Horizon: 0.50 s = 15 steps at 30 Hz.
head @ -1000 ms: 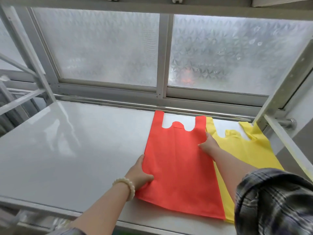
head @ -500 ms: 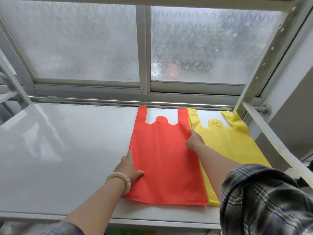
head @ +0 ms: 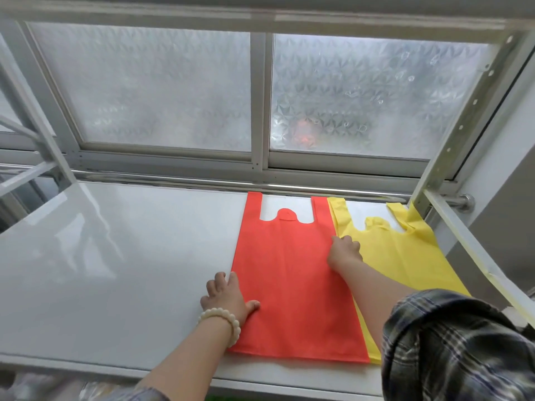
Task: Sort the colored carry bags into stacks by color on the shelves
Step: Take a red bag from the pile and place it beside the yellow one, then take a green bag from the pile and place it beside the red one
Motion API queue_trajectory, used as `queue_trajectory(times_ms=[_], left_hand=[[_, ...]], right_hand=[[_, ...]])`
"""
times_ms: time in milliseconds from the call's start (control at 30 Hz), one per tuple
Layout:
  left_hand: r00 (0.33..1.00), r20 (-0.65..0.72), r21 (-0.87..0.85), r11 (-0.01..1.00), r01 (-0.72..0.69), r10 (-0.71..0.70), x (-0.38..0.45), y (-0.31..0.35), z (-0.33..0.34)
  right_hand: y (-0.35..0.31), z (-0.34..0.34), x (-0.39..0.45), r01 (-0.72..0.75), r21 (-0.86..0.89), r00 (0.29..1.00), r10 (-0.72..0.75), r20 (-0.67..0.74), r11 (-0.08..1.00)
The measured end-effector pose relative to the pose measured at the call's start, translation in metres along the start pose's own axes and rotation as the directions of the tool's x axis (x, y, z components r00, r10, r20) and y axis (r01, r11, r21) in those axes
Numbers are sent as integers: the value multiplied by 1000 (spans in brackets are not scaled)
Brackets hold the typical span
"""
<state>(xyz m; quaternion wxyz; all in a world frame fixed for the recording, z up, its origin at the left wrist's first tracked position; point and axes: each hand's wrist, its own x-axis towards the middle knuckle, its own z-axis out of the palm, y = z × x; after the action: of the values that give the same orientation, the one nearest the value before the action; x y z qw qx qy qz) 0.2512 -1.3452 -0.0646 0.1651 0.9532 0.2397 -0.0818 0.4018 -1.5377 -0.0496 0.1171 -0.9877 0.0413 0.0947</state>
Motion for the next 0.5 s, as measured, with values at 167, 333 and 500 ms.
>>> queue_trajectory(times_ms=[167,333,500], left_hand=[[996,-71,-140,989,46,-56,-2,-4,-21],[971,-169,-430,899,82,-169,-13,-36,-67],[895,-291,-527,837,145,-339,-35,-116,-109]], right_hand=[[-24,-14,-12,114,161,993,-108,-42,980],[-92,-22,-52,274,549,954,-294,-53,789],[-167,8,-117,352,596,902,-431,-11,722]])
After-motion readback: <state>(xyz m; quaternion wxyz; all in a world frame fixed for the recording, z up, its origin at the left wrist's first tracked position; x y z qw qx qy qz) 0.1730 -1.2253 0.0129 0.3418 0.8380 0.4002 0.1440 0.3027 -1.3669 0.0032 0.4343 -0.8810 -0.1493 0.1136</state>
